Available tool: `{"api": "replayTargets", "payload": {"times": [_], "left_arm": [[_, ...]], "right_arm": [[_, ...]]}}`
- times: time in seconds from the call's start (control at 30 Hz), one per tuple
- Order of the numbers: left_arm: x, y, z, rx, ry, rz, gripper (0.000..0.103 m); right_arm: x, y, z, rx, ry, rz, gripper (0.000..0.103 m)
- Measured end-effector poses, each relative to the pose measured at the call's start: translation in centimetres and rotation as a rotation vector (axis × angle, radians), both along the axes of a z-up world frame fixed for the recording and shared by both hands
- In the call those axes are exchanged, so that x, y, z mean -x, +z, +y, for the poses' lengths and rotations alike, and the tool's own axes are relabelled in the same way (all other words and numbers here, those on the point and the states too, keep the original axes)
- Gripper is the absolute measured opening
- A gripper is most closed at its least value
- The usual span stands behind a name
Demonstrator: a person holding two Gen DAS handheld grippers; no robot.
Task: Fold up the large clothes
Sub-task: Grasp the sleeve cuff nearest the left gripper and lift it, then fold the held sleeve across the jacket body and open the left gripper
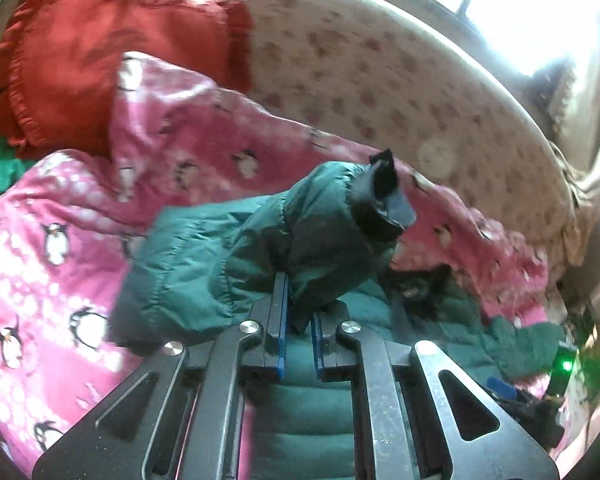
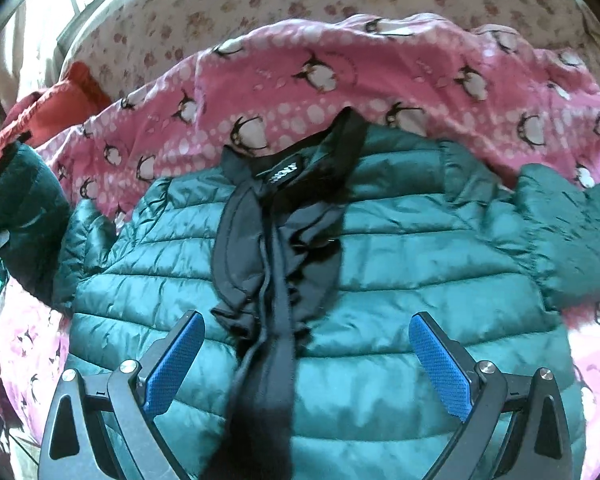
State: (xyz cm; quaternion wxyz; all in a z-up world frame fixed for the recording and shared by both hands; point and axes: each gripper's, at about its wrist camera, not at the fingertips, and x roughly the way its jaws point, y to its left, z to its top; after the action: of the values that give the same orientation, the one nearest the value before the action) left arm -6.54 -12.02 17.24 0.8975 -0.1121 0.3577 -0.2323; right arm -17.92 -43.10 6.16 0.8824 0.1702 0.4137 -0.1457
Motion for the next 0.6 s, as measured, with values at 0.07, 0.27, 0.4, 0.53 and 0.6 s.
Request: {"api": "replayTargets", "payload": {"times": [0.07,0.27,0.4,0.53,0.6], "left_arm": [[0.8,0.2,-1.8,-0.004,-0.031,-0.006,0.009],[2.9,0.5,-7.0,-0.009,-0.134,-0.006,0.009],[4.3,0.0,-10.6,-0.007,-0.197,0.016,0.009],[5.5,-0.8,-14.2,0.003,-0.261,0.048,0.009],[6.1,-1.3,-16.1,0.001,-0.294,0.068,0.009]], "right_arm": [[0.7,0.1,-0.4,0.004,-0.011,0.002,0.102],[2.5,0.0,-2.0,0.007,-0.044,0.016,0.102],[3.6,-0.2,-3.1,0.009,-0.064,0.027,0.102],[4.7,-0.5,-4.6,0.005,-0.094,0.033,0.102],[5.1,-0.5,-5.2,0.008,-0.107,0.036,0.102]]}}
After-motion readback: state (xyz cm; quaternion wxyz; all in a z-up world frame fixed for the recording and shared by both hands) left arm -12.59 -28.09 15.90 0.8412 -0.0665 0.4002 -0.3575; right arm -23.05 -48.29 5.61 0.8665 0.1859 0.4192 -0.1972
